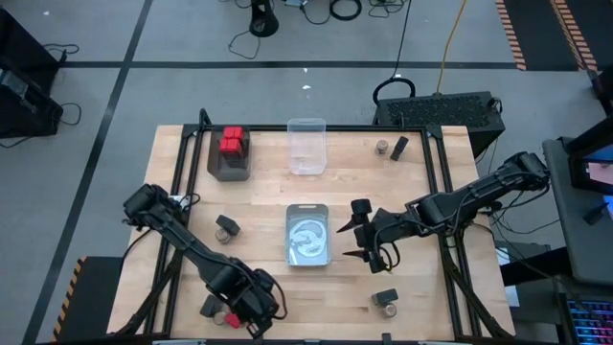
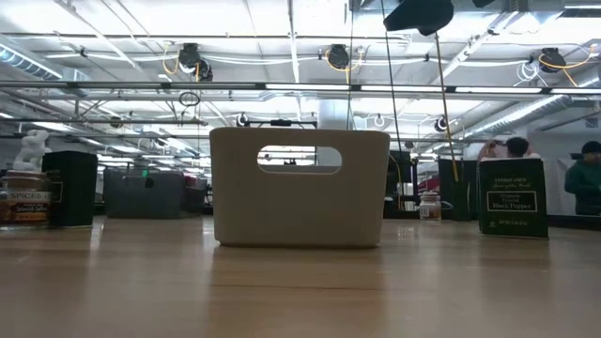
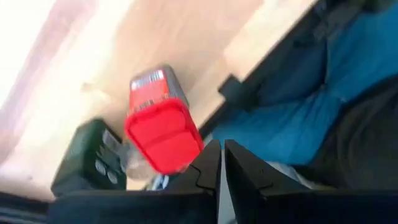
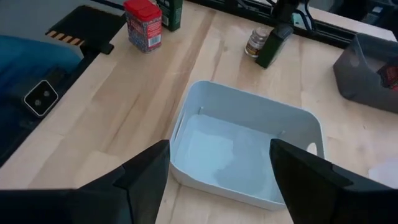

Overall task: Sort spices by type
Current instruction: Put the red seasoning can into the black transparent bin

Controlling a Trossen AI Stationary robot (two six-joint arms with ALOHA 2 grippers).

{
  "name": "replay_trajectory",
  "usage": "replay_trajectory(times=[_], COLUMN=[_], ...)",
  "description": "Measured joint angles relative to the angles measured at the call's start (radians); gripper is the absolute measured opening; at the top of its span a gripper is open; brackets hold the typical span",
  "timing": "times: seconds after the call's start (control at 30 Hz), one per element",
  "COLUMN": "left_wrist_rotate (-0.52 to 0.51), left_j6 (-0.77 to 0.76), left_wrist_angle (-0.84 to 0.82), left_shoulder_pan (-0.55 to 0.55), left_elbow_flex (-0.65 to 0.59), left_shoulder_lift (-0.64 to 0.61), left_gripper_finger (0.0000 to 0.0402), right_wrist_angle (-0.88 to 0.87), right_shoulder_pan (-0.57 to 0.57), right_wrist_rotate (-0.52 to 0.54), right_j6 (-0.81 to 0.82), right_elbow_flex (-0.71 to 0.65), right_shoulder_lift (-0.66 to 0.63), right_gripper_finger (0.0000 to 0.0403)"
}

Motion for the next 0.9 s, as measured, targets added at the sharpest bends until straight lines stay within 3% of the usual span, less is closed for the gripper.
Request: replay_trajectory(times=[0.53,0.67,0.9], left_wrist_rotate=[-0.049,-0.049,-0.022], left_j6=[0.044,0.044,0.04], left_wrist_angle=[0.001,0.0,-0.039], left_shoulder_pan=[0.002,0.002,0.002], left_elbow_flex=[0.0,0.0,-0.001], left_shoulder_lift=[0.014,0.014,0.014], left_gripper_finger=[0.0039,0.0077,0.0186], right_wrist_angle=[0.014,0.012,0.0], right_shoulder_pan=[-0.016,-0.016,-0.016], right_wrist_rotate=[0.0,0.0,0.0], right_j6=[-0.035,-0.033,0.005], right_elbow_flex=[0.0,0.0,0.0], right_shoulder_lift=[-0.001,-0.001,-0.001], right_gripper_finger=[0.0258,0.0258,0.0258])
